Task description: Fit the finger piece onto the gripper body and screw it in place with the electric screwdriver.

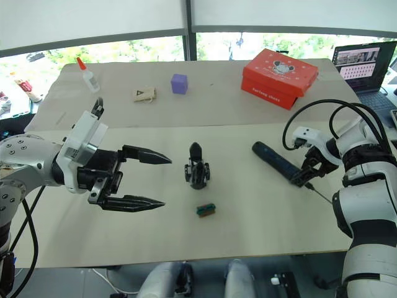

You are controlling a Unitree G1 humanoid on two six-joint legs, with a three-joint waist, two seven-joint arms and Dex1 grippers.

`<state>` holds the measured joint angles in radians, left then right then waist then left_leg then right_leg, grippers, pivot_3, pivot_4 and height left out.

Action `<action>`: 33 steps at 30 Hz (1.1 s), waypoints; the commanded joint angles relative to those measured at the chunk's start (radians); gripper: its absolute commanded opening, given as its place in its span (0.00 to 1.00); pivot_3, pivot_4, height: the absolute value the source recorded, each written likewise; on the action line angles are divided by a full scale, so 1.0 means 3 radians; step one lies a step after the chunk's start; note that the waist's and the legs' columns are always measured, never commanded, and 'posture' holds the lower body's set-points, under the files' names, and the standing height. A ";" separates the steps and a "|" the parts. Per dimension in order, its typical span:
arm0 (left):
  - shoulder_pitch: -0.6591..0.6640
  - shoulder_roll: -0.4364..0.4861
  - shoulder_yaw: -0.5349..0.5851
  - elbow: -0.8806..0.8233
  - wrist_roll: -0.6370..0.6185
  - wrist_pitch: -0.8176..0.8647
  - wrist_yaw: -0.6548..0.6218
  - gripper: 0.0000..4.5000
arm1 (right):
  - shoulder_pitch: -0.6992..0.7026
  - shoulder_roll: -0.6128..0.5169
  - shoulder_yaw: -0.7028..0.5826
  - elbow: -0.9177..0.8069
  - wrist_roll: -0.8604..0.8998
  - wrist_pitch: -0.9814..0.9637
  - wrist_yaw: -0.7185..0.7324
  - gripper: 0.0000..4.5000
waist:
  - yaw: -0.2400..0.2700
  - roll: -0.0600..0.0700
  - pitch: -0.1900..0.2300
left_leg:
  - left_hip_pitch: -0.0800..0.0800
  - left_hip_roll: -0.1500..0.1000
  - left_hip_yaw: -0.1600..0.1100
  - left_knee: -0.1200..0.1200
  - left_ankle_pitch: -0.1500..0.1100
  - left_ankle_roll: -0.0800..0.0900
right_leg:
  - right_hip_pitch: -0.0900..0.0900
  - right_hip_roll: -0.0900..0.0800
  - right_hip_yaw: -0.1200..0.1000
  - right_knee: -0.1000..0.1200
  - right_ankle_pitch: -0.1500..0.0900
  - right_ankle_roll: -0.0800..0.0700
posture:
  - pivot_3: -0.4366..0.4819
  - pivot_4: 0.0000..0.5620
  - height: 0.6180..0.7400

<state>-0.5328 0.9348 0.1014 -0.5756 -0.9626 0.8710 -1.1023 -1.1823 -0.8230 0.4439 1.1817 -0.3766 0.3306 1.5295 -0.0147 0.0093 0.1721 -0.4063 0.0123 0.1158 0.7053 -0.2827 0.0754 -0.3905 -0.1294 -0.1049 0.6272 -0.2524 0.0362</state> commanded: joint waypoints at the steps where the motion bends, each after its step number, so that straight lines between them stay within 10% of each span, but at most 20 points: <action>1: 0.0003 0.0030 0.0021 -0.0082 0.0017 -0.0091 -0.0004 1.00 | -0.0018 0.0066 -0.0023 0.0029 -0.0040 0.0026 -0.0056 0.99 | -0.0006 -0.0001 0.0000 | 0.0000 0.0000 0.0000 0.0000 0.0000 0.0000 | 0.0000 0.0000 0.0000 0.0000 0.0000 0.0000 | 0.48 0.27 1.00; 4: 0.0020 0.0036 -0.0005 -0.0093 0.0060 -0.0118 -0.0007 1.00 | 0.0088 0.0107 -0.0048 0.0024 -0.0023 -0.0040 -0.0107 0.93 | -0.0010 -0.0007 -0.0003 | 0.0003 0.0001 0.0000 0.0001 0.0000 0.0000 | 0.0003 0.0001 0.0000 0.0000 0.0000 0.0000 | 0.48 0.27 1.00; 11: 0.0091 0.0113 -0.0076 -0.0084 0.0193 -0.0196 -0.0128 1.00 | 0.0223 0.0202 -0.0296 -0.0071 0.0160 -0.0016 -0.0106 0.42 | -0.0021 -0.0032 -0.0016 | 0.0009 0.0005 0.0000 0.0000 0.0000 -0.0001 | 0.0007 0.0005 0.0002 -0.0001 0.0000 0.0000 | 0.48 0.27 1.00; 22: 0.0336 0.0212 -0.0276 0.0098 0.0551 -0.0435 -0.0419 1.00 | 0.0525 0.0058 -0.1402 -0.0738 0.1109 -0.0137 -0.0258 0.42 | -0.0088 -0.0026 -0.0011 | 0.0009 0.0009 0.0005 -0.0011 0.0002 -0.0005 | 0.0001 0.0012 0.0013 0.0001 0.0000 -0.0001 | 0.48 0.27 1.00; 33: 0.1087 -0.0014 -0.0467 0.0356 0.1183 -0.1184 -0.0507 1.00 | 0.2550 0.1189 -0.3290 -0.5277 0.3066 0.1146 -0.2262 0.42 | 0.0099 -0.0011 -0.0003 | -0.0028 0.0007 0.0008 -0.0013 0.0005 -0.0009 | -0.0045 0.0011 0.0017 0.0018 0.0000 -0.0001 | 0.48 0.27 1.00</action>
<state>-0.2003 0.9499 -0.0407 -0.4708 -0.6304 0.5631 -1.2716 -0.4465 -0.5004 -0.4905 -0.2134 0.4434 0.6588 0.9333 0.0149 0.0060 0.1711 -0.4150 0.0140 0.1186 0.7017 -0.2807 0.0733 -0.4035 -0.1263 -0.0987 0.6321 -0.2523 0.0359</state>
